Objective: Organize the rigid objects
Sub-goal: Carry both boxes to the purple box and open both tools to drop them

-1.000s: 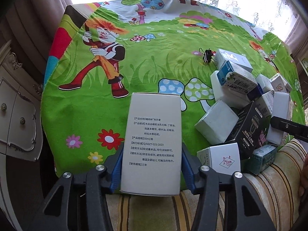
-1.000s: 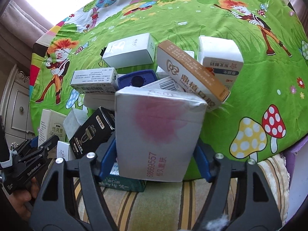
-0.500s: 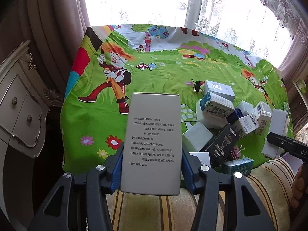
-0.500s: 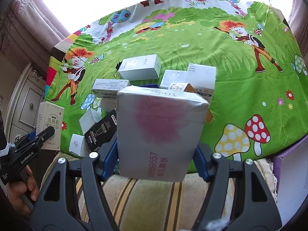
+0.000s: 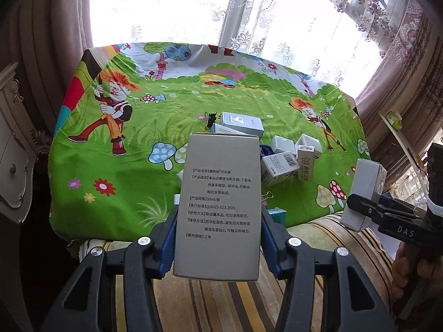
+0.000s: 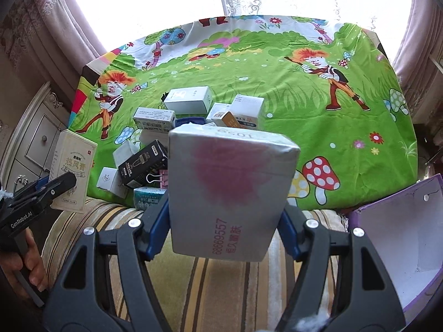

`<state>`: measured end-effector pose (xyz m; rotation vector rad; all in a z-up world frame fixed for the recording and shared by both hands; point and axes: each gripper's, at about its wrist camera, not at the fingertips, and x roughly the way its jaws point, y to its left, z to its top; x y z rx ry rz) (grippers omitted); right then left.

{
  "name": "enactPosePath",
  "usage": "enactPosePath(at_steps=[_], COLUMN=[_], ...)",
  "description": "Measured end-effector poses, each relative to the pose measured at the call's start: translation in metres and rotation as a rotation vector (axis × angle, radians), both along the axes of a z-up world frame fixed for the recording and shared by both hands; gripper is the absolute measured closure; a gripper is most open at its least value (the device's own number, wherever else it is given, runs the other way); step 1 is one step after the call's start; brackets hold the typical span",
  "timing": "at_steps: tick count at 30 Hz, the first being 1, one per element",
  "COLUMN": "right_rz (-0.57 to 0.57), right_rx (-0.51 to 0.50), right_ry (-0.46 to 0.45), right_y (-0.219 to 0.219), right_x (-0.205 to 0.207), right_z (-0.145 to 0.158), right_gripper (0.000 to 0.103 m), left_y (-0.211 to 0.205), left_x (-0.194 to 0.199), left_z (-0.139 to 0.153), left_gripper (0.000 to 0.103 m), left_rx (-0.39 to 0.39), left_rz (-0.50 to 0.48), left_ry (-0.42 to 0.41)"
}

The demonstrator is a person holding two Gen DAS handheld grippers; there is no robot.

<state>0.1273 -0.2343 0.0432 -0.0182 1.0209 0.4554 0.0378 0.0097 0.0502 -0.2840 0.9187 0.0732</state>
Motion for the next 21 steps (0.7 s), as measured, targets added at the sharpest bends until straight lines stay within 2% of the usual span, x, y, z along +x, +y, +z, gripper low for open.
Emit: enactPosePath(at_steps=[10, 21], right_rz=[-0.046, -0.191], right_rx=[-0.037, -0.091], right_ry=[-0.069, -0.119], right_y=[-0.048, -0.120], right_x=[-0.029, -0.042], right_z=[0.014, 0.014], right_gripper=[0.032, 0.032], left_y=[-0.069, -0.149], left_x=[-0.003, 0.006], left_z=[0.012, 0.018], left_gripper=[0.050, 0.050], left_rx=[-0.066, -0.114], left_rz=[-0.154, -0.337], left_ry=[-0.025, -0.024])
